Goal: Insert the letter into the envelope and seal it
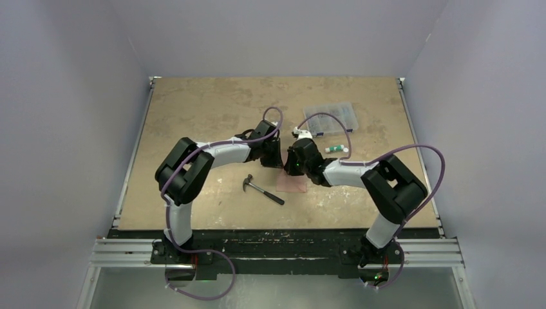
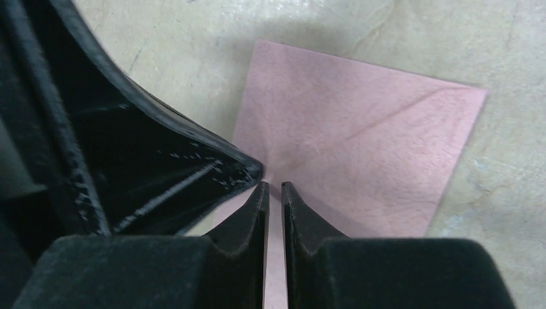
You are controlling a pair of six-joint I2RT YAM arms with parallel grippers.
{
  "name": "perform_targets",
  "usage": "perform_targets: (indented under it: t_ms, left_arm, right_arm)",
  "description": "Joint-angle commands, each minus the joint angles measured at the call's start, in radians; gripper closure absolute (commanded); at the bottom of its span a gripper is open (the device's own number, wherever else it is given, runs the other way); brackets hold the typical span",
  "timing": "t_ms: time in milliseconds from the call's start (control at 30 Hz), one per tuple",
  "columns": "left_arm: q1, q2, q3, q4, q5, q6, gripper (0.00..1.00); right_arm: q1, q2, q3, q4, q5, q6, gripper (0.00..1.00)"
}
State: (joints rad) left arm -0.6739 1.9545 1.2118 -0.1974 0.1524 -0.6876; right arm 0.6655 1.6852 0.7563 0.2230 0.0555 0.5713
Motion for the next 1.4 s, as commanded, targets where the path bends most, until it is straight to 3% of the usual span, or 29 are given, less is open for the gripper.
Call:
perform_targets:
  t_ms: [0,200,400,767,1000,1367]
  left_arm:
    - [0.020,0.018,-0.051,0.002,0.008,0.009,1.00]
    - [0.052,0.033,-0.088,0.038,0.069,0.000,1.00]
    - [0.080,0.046,-0.112,0.068,0.108,-0.019,1.00]
    - [0.083,0.053,-0.109,0.072,0.114,-0.023,1.00]
    - [0.083,0.051,-0.108,0.071,0.117,-0.023,1.00]
    - [0.083,0.052,-0.115,0.074,0.122,-0.025,1.00]
  right_arm:
    - [0.078,0.074,0.045,-0.172,0.181,-0.030,0.85]
    - [0.143,0.139,0.082,-0.300,0.280,0.014,0.88]
    - [0.159,0.071,0.008,-0.258,0.295,0.020,0.86]
    - [0.177,0.011,-0.033,-0.201,0.289,0.048,0.74]
    - [0.187,0.025,-0.005,-0.275,0.304,0.048,0.89]
    - [0.270,0.112,0.036,-0.431,0.186,0.100,0.88]
